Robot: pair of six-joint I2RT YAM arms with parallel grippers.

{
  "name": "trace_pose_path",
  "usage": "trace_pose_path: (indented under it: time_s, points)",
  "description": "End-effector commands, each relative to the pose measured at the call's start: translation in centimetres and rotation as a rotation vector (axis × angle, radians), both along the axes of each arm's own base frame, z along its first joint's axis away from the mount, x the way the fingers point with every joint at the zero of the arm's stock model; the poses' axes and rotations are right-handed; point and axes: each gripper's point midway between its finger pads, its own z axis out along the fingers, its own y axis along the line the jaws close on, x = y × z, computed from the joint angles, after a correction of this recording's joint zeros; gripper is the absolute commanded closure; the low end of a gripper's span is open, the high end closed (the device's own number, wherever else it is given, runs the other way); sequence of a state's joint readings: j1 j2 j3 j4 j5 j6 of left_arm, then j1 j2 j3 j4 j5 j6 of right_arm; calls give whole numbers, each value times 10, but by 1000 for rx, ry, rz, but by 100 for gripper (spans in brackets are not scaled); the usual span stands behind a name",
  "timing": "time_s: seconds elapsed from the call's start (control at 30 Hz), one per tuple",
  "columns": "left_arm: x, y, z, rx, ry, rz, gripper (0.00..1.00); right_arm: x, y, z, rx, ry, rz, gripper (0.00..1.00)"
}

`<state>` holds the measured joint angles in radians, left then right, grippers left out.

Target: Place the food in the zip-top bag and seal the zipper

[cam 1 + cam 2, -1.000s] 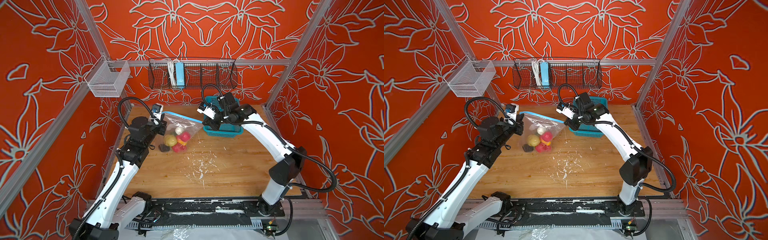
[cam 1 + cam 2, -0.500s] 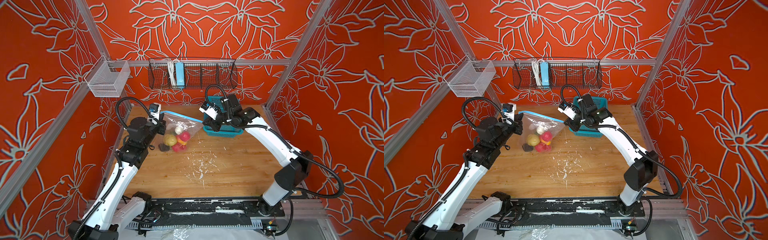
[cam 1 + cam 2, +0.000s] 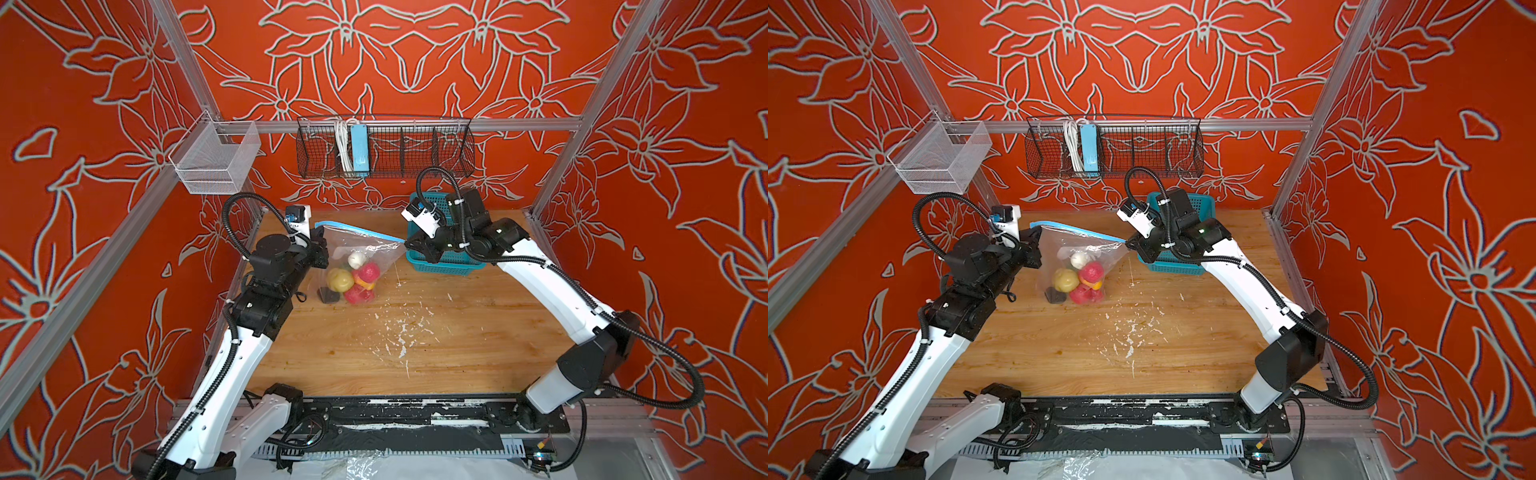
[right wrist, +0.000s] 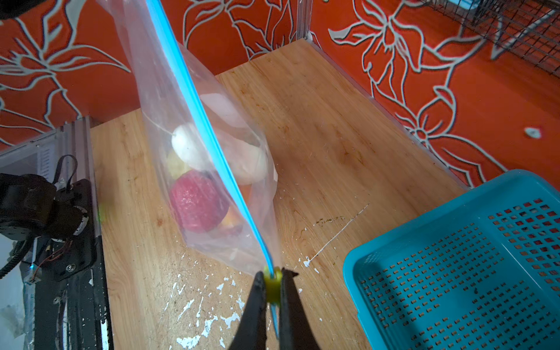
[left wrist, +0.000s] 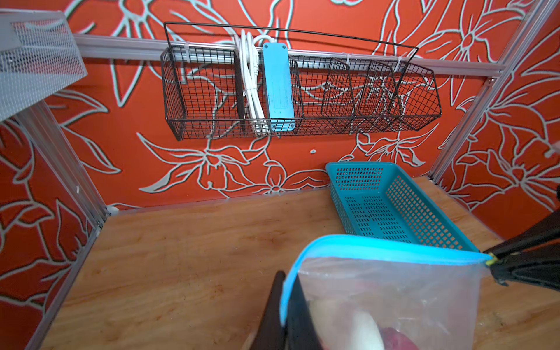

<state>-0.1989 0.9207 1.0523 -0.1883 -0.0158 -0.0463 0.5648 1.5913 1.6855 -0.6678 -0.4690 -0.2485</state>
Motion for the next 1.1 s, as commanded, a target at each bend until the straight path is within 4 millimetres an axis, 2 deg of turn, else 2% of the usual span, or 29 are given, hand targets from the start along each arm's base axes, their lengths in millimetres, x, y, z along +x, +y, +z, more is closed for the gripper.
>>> trace_pose_path:
  time_s: [0.0, 0.27, 0.4, 0.57, 0.7, 0.77, 0.9, 1.07]
  points:
    - [-19, 15, 34, -92, -95, 64, 100, -17, -6, 7, 0, 5, -25, 100]
    - [-54, 24, 20, -172, -50, 90, 100, -51, 0, 9, -9, -22, 3, 100]
    - [-71, 26, 1, -215, -18, 90, 100, -68, 2, 9, 6, -26, 16, 100]
    - [-81, 28, -23, -262, 40, 106, 100, -77, -1, 8, 30, -23, 2, 100]
    - [-74, 32, -44, -284, 94, 151, 100, -68, -4, -4, 10, -35, -42, 100]
    - [-64, 35, -58, -286, 145, 190, 100, -62, -3, -10, -16, -29, -57, 100]
    - [-43, 39, -74, -287, 188, 253, 100, -44, 1, -18, -54, -32, -86, 100]
    - [-11, 45, -89, -253, 206, 326, 100, -4, 5, -39, -115, -12, -149, 100]
